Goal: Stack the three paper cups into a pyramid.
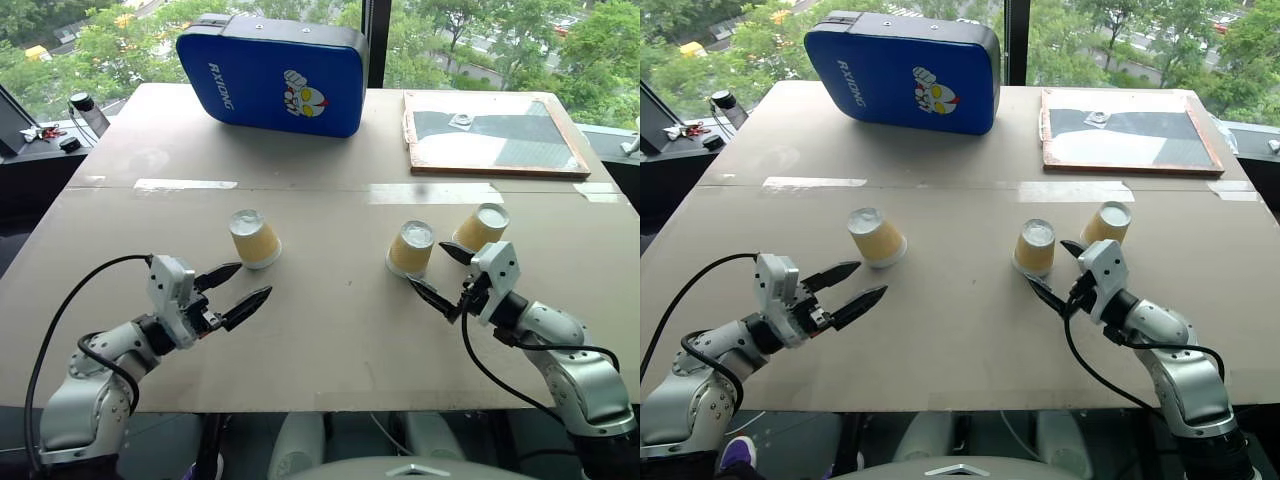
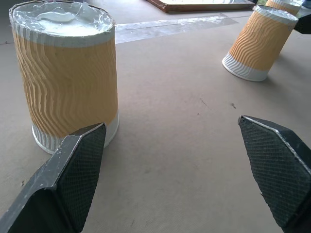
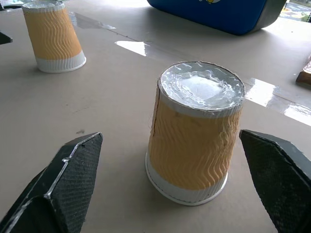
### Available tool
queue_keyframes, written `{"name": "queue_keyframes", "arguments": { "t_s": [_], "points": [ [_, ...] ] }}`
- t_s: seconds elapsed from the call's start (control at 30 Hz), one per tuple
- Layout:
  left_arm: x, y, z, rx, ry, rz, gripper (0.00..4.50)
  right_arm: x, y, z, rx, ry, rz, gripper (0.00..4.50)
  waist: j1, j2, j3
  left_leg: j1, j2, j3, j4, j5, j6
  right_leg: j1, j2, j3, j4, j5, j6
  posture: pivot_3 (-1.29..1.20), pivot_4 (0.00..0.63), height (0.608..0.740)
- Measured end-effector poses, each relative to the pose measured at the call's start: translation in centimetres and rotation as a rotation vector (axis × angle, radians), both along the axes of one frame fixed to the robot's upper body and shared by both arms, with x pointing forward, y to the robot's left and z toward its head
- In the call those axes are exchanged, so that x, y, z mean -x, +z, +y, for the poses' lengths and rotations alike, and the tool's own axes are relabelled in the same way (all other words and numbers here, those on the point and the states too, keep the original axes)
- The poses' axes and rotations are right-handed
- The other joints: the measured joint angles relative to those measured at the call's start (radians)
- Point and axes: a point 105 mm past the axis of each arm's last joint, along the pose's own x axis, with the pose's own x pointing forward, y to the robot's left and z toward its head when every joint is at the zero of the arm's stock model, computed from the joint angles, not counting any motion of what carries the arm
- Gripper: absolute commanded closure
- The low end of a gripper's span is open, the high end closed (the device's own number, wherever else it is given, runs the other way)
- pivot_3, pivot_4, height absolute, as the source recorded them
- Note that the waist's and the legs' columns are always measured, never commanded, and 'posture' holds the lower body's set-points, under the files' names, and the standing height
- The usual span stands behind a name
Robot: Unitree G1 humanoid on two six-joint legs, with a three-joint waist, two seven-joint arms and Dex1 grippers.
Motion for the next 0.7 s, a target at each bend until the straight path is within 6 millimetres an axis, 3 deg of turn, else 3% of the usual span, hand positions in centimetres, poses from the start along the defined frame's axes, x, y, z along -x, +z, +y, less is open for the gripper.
{"name": "queue_keyframes", "arguments": {
  "t_s": [0.23, 0.33, 0.43, 0.47, 0.7],
  "points": [
    [2.3, 1.0, -0.6, 0.046, -0.093, -0.014, 0.03, -2.2, -0.4, 1.0, 0.009, -0.055, 0.011, 0.0, 0.002, 0.0, 0.0, 0.0, 0.0, -0.001, 0.0, 0.0, 0.0, 0.0, -0.001, -0.001, 0.0, 0.0, 0.0, 0.0, 0.15, 0.74],
    [2.6, 1.1, -0.6, 0.041, -0.101, -0.012, 0.0, -2.6, -0.5, 1.3, 0.003, -0.055, 0.019, 0.99, -0.001, 0.0, 0.0, 0.0, 0.0, 0.0, 0.0, 0.0, 0.0, 0.0, -0.001, -0.001, 0.0, 0.0, 0.0, 0.0, 0.15, 0.74],
    [2.9, 1.0, -0.6, 0.038, -0.109, -0.01, 0.0, -3.0, -0.3, 1.7, -0.011, -0.047, 0.019, 2.28, -0.002, 0.001, 0.0, 0.0, 0.0, 0.0, 0.0, 0.0, 0.0, -0.001, 0.0, 0.0, 0.0, 0.0, 0.0, 0.0, 0.15, 0.74],
    [3.0, 1.1, -0.6, 0.041, -0.114, -0.016, 0.0, -3.1, 0.0, 1.9, -0.016, -0.041, 0.012, 2.44, -0.002, 0.0, 0.0, 0.0, 0.0, 0.0, 0.0, 0.0, 0.0, -0.001, 0.0, 0.0, 0.0, 0.0, 0.0, 0.0, 0.15, 0.74],
    [3.6, 1.1, -0.8, 0.054, -0.138, -0.007, 0.0, -3.7, 1.2, 5.0, -0.027, 0.038, -0.021, 2.44, -0.003, 0.001, 0.0, 0.0, 0.0, 0.0, 0.0, 0.0, 0.0, -0.001, 0.0, -0.001, 0.0, 0.0, 0.0, 0.0, 0.15, 0.74]
  ]
}}
